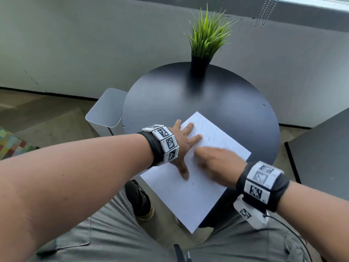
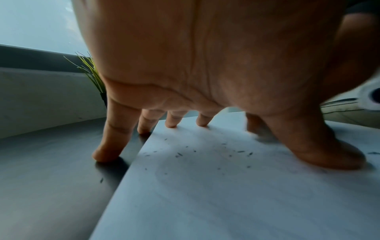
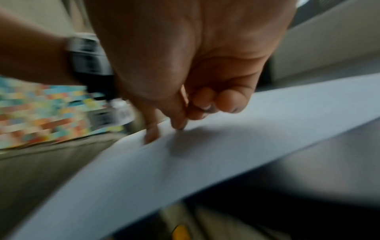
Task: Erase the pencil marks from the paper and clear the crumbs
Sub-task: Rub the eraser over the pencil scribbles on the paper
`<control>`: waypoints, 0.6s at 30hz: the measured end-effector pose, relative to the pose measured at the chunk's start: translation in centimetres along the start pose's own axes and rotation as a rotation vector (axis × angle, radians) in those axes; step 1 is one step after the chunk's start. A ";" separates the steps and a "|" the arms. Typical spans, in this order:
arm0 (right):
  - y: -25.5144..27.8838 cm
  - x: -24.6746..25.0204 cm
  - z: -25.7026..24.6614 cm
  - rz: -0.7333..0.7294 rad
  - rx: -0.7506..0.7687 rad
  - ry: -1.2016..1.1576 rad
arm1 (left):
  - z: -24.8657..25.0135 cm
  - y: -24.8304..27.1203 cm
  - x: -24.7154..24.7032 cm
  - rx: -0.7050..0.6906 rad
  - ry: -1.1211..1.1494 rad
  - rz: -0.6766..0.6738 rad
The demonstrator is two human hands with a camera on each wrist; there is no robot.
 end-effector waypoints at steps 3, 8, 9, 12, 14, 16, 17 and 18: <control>0.8 -0.9 -0.6 -0.113 0.036 -0.033 | 0.1 0.0 0.0 -0.001 0.000 0.001; -0.7 1.5 2.3 0.138 -0.183 -0.040 | -0.1 0.0 0.0 0.001 -0.004 0.010; -0.1 0.9 1.4 0.094 -0.137 -0.049 | 0.0 0.0 0.1 -0.001 0.001 0.006; 1.8 -1.2 -0.8 -0.113 0.004 -0.067 | 0.1 -0.1 0.3 -0.012 -0.004 -0.016; 0.8 -0.1 0.4 -0.050 -0.060 -0.029 | 0.1 -0.1 0.4 -0.019 0.004 -0.021; -0.1 1.8 2.5 0.086 -0.215 -0.018 | 0.1 0.0 0.4 -0.019 0.020 -0.028; -0.1 2.0 2.8 0.118 -0.234 -0.023 | 0.0 0.0 0.4 -0.015 0.018 -0.031; 0.2 1.8 2.2 0.098 -0.219 -0.016 | 0.0 0.0 0.4 -0.013 0.013 -0.033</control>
Point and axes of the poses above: each hand's wrist, its own y-axis away from the middle knuckle, its own x-axis out of the back of the hand, z = x × y, the point moved 2 cm from there along -y, towards the middle knuckle, and after that the axes turned 15 degrees about -y, right-handed, at the moved point
